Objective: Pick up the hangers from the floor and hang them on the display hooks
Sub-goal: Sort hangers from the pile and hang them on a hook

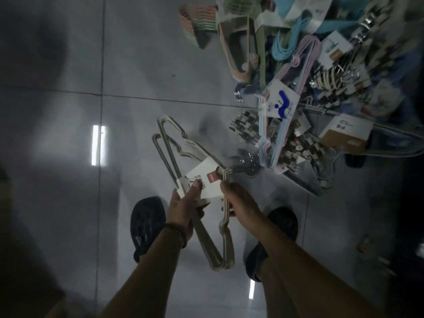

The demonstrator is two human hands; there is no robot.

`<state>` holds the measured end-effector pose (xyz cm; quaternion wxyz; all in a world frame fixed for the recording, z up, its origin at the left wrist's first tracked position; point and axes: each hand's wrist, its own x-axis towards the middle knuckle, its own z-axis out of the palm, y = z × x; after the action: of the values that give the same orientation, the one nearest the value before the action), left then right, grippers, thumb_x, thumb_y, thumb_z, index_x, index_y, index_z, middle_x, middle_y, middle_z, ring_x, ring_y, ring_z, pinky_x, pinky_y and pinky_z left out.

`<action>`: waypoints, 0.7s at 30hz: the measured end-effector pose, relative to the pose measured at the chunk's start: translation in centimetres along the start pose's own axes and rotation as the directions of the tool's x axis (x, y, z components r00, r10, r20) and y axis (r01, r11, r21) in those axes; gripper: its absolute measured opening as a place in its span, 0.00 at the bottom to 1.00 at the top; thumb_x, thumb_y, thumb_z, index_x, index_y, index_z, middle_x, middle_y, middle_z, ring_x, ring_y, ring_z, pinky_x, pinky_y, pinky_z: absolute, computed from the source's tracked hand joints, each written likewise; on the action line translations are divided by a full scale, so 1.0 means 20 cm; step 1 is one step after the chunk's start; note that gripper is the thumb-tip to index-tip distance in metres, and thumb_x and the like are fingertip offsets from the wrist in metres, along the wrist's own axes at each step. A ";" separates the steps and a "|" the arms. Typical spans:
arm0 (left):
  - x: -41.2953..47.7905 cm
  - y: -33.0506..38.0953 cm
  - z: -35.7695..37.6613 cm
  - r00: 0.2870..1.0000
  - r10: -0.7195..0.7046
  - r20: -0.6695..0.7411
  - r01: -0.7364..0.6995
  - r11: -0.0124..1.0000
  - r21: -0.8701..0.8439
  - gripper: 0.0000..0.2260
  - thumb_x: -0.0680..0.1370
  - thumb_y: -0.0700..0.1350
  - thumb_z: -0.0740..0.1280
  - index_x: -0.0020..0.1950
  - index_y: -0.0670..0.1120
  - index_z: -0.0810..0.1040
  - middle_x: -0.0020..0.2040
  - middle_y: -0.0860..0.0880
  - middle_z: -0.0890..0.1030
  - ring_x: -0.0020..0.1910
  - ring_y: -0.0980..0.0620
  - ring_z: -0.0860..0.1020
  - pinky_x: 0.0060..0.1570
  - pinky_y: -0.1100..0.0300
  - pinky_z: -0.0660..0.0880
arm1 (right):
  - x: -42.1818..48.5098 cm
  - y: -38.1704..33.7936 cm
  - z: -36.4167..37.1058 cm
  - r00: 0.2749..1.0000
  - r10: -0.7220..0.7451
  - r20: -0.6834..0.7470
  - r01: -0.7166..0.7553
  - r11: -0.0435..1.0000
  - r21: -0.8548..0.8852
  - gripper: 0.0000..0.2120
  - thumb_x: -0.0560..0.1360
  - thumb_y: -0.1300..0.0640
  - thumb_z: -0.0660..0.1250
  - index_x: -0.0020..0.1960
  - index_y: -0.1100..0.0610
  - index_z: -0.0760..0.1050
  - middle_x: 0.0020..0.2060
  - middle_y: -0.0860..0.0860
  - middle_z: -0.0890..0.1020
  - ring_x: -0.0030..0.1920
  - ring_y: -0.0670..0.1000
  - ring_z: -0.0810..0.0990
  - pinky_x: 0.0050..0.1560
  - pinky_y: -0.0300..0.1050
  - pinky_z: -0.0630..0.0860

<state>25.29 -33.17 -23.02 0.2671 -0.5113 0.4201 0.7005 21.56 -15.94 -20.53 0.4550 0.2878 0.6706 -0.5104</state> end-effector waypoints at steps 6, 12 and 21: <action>-0.25 0.21 0.09 0.995 0.098 -0.007 -0.097 0.992 0.083 0.19 0.79 0.51 0.75 0.69 0.51 0.77 0.59 0.39 0.86 0.46 0.44 0.81 0.34 0.57 0.74 | -0.13 -0.19 -0.04 0.996 -0.018 -0.086 0.036 0.976 0.215 0.29 0.73 0.30 0.66 0.63 0.51 0.80 0.53 0.51 0.87 0.53 0.54 0.87 0.48 0.50 0.84; -0.80 0.58 0.38 0.968 0.246 0.050 -0.251 0.940 0.230 0.22 0.73 0.54 0.78 0.64 0.51 0.79 0.56 0.38 0.86 0.44 0.44 0.80 0.32 0.56 0.74 | -0.69 -0.52 -0.33 0.903 -0.136 -0.408 0.199 0.973 0.117 0.39 0.69 0.26 0.71 0.71 0.47 0.69 0.59 0.47 0.83 0.57 0.51 0.84 0.56 0.56 0.82; -2.18 1.16 1.08 0.896 0.261 0.358 -0.377 0.874 0.307 0.24 0.72 0.53 0.77 0.66 0.51 0.77 0.58 0.42 0.87 0.49 0.39 0.85 0.42 0.51 0.78 | -1.88 -1.18 -1.09 0.800 -0.304 -0.517 0.478 0.844 0.245 0.28 0.70 0.22 0.67 0.65 0.34 0.78 0.67 0.48 0.81 0.66 0.55 0.81 0.64 0.65 0.79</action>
<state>10.61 -23.74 28.08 0.2993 -0.2598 0.5771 0.7141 10.35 0.30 24.98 0.1048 0.3315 0.6976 -0.6265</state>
